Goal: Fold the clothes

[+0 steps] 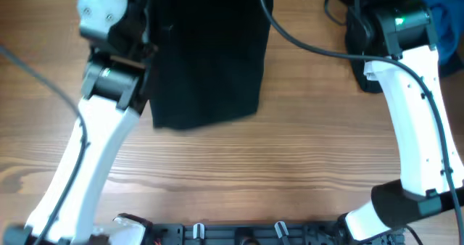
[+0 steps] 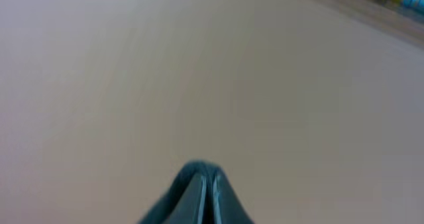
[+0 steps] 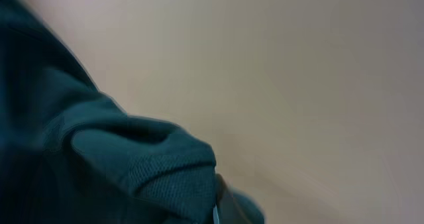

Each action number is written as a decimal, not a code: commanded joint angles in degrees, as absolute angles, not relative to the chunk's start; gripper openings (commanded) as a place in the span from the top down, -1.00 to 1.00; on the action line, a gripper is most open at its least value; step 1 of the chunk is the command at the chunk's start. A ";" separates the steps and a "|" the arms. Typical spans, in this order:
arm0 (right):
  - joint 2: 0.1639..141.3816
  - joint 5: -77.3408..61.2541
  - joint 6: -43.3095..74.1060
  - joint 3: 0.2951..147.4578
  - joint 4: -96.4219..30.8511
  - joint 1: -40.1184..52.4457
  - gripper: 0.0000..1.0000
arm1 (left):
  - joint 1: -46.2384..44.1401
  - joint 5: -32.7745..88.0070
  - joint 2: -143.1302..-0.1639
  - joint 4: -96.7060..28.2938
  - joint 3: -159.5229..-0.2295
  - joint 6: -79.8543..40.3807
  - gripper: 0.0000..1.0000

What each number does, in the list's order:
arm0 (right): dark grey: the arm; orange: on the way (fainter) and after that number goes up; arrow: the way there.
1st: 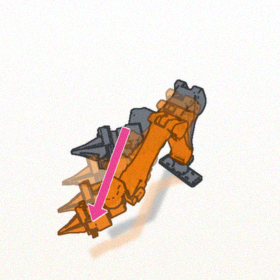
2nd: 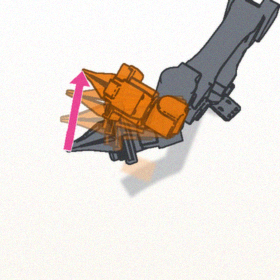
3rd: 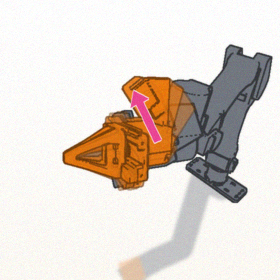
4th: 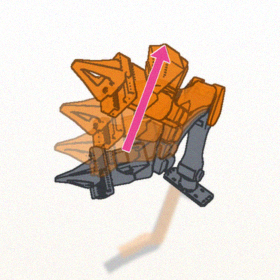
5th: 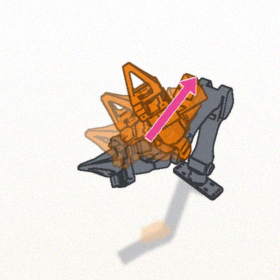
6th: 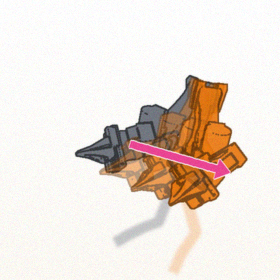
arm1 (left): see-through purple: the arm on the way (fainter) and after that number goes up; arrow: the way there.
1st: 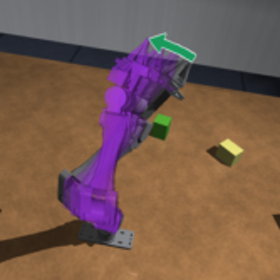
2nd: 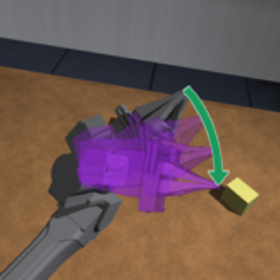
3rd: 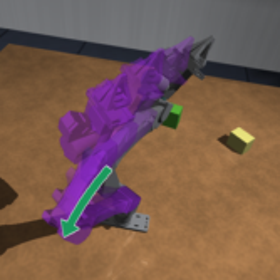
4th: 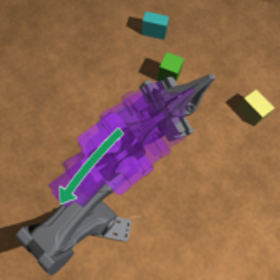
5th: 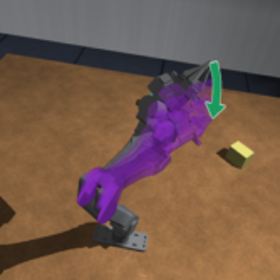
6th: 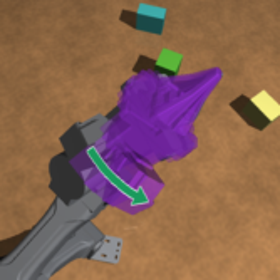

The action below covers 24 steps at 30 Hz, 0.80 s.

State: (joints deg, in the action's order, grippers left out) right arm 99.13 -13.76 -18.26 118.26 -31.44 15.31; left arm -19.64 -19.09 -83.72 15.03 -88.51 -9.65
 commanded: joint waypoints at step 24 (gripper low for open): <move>115.39 -28.42 -16.21 118.89 -89.73 7.68 0.91 | -12.62 1.39 -94.17 -67.85 -89.69 -12.93 0.92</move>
State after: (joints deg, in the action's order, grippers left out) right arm 116.77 -26.44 -16.53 118.32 -86.91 7.70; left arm -12.69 -4.80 -95.88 -63.24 -89.32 -11.92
